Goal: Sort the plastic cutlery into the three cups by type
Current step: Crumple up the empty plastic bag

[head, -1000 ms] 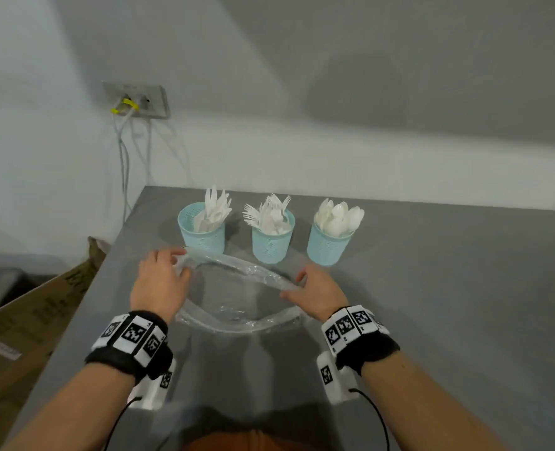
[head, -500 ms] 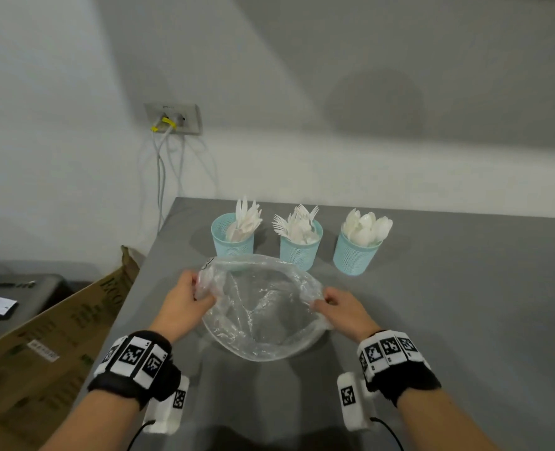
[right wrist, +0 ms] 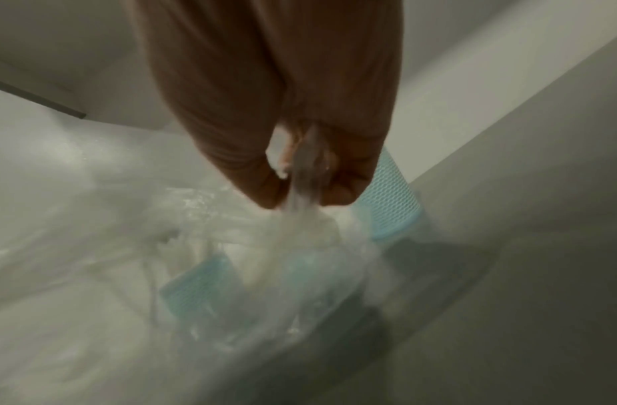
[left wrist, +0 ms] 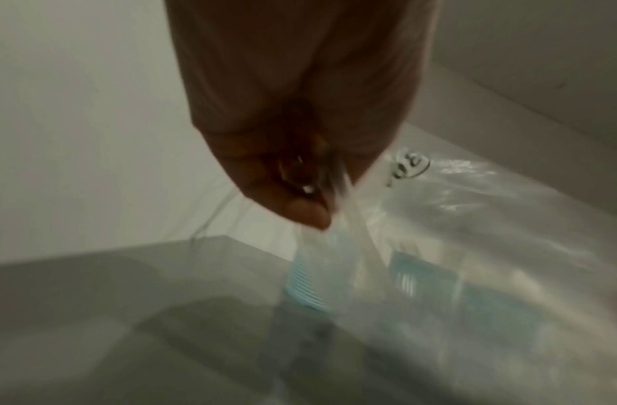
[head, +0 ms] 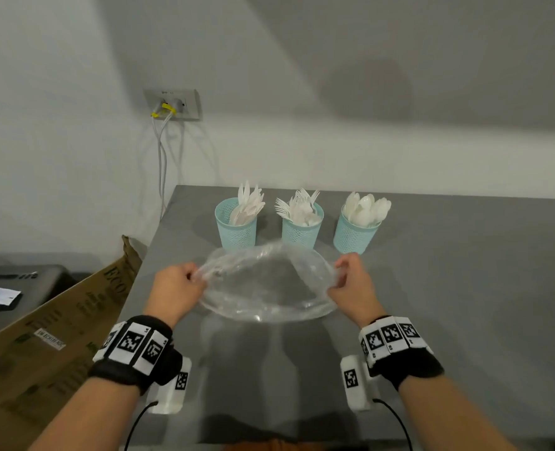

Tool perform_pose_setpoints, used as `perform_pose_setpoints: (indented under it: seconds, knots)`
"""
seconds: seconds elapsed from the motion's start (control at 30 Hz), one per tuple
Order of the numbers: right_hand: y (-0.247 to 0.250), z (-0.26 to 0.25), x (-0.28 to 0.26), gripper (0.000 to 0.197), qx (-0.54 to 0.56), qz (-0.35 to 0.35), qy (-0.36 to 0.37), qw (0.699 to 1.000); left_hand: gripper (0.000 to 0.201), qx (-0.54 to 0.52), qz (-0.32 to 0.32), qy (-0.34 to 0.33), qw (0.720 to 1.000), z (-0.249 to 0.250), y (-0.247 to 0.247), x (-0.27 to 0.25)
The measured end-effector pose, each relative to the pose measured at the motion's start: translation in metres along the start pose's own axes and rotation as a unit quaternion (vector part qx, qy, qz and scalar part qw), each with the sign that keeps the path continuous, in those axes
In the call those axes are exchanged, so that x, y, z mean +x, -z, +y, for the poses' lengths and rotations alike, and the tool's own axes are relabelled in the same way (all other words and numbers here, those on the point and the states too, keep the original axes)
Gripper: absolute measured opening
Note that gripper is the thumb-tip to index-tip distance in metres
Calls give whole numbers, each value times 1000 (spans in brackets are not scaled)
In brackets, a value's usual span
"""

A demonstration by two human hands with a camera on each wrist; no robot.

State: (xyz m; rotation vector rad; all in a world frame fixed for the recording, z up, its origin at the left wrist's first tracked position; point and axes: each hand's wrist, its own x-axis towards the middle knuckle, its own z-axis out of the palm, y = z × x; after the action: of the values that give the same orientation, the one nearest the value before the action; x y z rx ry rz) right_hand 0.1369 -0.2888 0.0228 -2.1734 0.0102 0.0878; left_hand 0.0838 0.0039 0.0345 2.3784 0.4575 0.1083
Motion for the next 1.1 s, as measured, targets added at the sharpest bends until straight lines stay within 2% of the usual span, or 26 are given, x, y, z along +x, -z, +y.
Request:
perform_pose_setpoints:
  seconds: [0.1,0.17,0.27,0.33,0.4,0.43,0.5,0.53,0.6,0.67,0.7,0.73,0.77,0.83,0.9,0.93,0.97,1.0,1.03,1.1]
  knots:
    - [17,8,-3,22,-62,83,-40,994,13,1,71,23,997,-16,14,0]
    - [19,11,-7,18,-53,89,-67,992,15,-40,65,47,996,-18,15,-4]
    - [14,10,-13,29,68,39,-79,994,33,-125,26,4,992,-13,13,-12]
    - [15,9,-17,44,109,18,-38,993,43,-148,0,-65,987,-7,19,-17]
    - [21,3,-22,57,130,-9,4,991,52,-178,-70,-125,973,-4,29,-21]
    - [25,0,-25,64,117,-29,20,992,50,-190,-117,-142,964,-3,35,-23]
    - [34,-5,-29,70,67,-79,45,994,38,-203,-177,-125,955,0,47,-30]
    - [38,-4,-30,65,53,-101,56,992,37,-208,-178,-106,956,-1,51,-32]
    - [46,-12,-36,48,87,-125,26,988,44,-216,-129,-89,964,1,57,-34]
    - [48,-17,-39,58,162,-106,-5,981,30,-237,-75,-90,965,3,58,-32]
    - [47,-21,-39,53,176,-74,-2,982,29,-227,-69,-98,967,4,58,-32]
    - [44,-26,-39,43,161,-45,13,986,44,-203,-72,-109,970,4,55,-30]
    - [41,-31,-39,41,135,-39,20,990,60,-175,-83,-114,974,4,51,-29]
    - [30,-35,-37,73,71,-91,20,993,84,-105,-108,-118,981,6,43,-30]
    - [18,-33,-35,96,-76,-140,11,987,96,-41,-98,-110,988,2,36,-27]
    - [14,-30,-34,93,-161,-147,13,976,92,-10,-76,-102,992,-2,34,-22]
    - [13,-26,-32,80,-224,-144,13,964,78,22,-47,-107,993,-7,33,-17]
    - [15,-25,-30,62,-253,-130,7,959,57,76,-33,-114,990,-12,34,-11]
    - [18,-26,-29,48,-249,-110,1,962,46,132,-28,-120,984,-15,36,-9]
    - [25,-27,-24,42,-226,-78,15,971,57,231,-9,-124,965,-20,38,-8]
